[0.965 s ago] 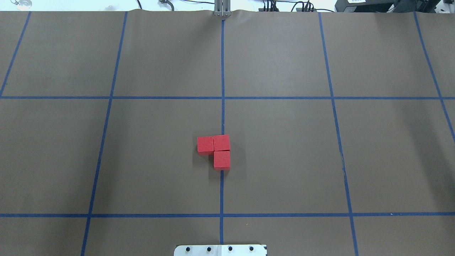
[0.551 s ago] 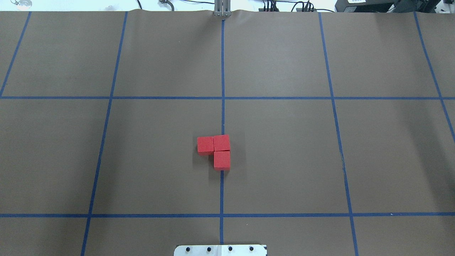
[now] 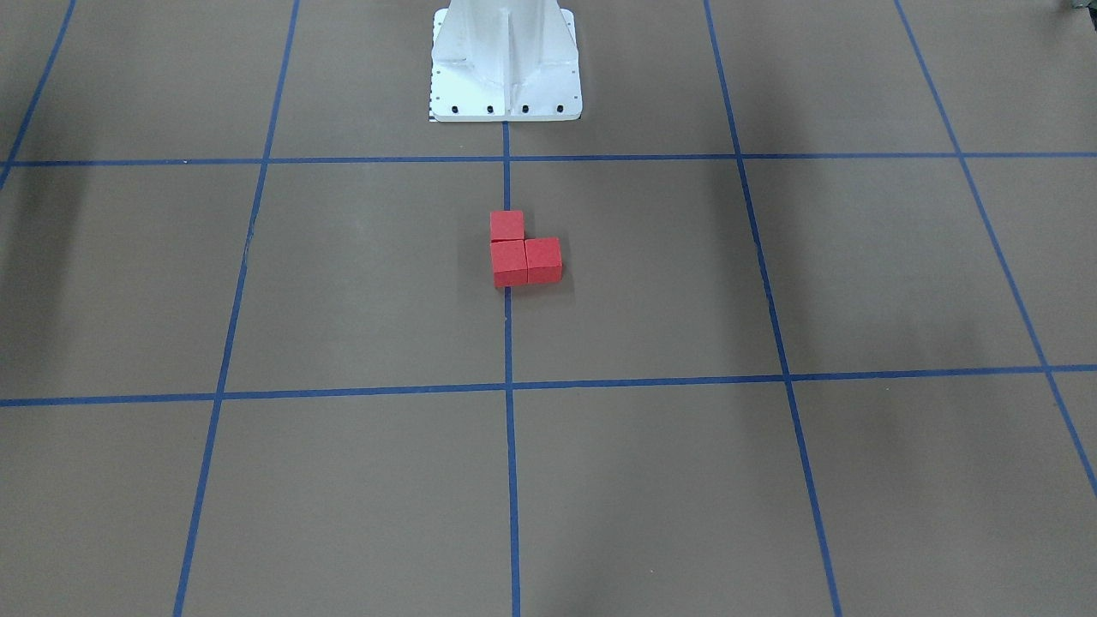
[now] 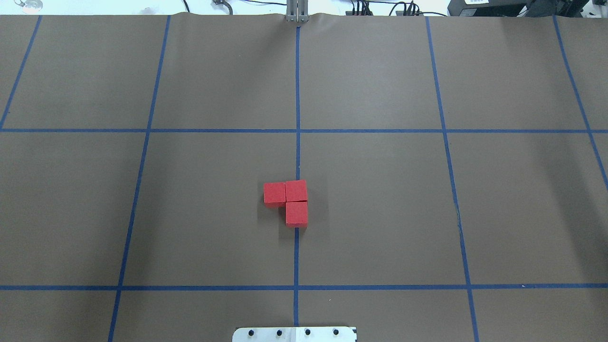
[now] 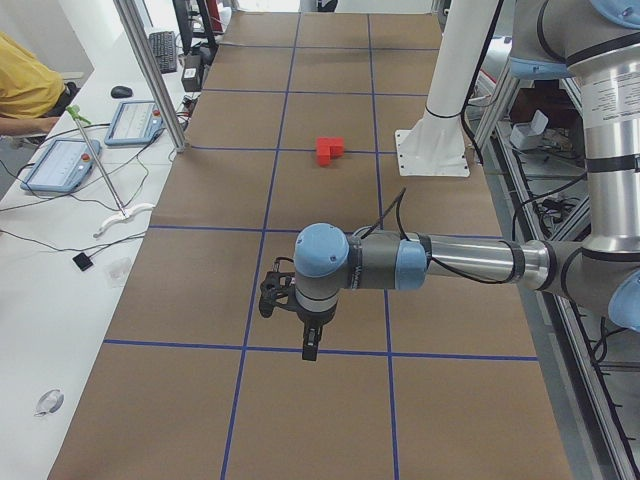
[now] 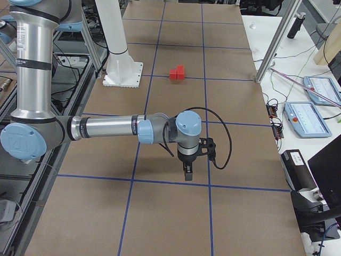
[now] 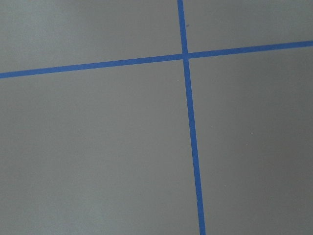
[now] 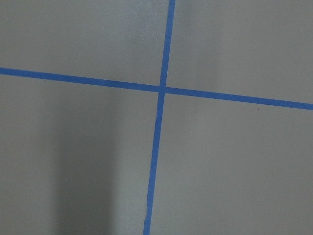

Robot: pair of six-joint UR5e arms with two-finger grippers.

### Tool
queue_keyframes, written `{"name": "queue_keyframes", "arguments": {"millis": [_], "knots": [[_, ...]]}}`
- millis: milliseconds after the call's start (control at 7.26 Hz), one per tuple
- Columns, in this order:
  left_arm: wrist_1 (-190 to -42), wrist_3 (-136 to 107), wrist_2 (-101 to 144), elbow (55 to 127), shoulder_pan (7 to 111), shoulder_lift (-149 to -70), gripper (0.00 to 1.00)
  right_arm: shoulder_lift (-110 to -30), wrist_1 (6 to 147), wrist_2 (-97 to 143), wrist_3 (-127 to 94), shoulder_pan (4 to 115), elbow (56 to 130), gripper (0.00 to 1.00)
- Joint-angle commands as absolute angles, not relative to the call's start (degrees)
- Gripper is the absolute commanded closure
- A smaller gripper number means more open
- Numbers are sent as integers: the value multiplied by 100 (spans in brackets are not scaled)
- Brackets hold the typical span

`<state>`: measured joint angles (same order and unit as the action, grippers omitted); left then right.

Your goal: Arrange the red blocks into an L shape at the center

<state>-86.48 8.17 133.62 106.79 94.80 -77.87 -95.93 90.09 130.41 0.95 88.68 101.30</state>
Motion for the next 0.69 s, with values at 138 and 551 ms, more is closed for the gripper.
{"name": "queue_keyframes", "arguments": {"millis": [138,551], "knots": [[-8648,817,13377,10687,9483,-7787,0,-9598,9009,13060,70,8868,10151,0],[-8894,817,13386,10652,9483,-7787,0,-9580,9009,13061,70,8868,10160,0]]}}
